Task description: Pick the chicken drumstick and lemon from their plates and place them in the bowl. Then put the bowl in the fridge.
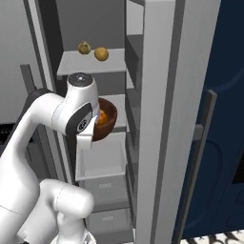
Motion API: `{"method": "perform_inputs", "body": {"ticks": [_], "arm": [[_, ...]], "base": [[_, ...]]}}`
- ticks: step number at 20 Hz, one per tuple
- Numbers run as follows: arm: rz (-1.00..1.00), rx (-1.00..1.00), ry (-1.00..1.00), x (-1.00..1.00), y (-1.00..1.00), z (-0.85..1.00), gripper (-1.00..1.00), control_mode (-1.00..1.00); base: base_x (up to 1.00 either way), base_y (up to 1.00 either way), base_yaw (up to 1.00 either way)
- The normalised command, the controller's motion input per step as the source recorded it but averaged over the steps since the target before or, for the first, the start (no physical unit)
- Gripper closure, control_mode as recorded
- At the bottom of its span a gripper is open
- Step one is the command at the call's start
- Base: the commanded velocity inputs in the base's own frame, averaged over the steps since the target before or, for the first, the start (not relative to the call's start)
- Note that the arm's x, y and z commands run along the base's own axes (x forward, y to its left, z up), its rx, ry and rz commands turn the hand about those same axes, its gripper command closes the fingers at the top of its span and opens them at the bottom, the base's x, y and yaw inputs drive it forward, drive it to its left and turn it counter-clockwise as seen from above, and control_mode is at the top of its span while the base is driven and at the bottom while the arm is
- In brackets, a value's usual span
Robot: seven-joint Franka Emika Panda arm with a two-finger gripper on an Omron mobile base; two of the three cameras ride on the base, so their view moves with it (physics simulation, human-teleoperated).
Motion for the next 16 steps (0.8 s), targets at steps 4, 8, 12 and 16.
{"method": "perform_inputs", "body": {"ticks": [4, 8, 12, 16], "arm": [[0.0, 0.0, 0.0, 0.0, 0.0, 0.0, 1.0, 1.0], [0.0, 0.0, 0.0, 0.0, 0.0, 0.0, 1.0, 1.0], [0.0, 0.0, -0.02, 0.83, -0.08, -0.17, 1.0, -1.0], [0.05, 0.0, -0.15, 0.67, 0.0, -0.5, 1.0, -1.0]], "base": [[0.38, -0.09, 0.0], [0.28, -0.06, 0.0], [0.0, 0.0, 0.0], [0.0, 0.0, 0.0]]}}
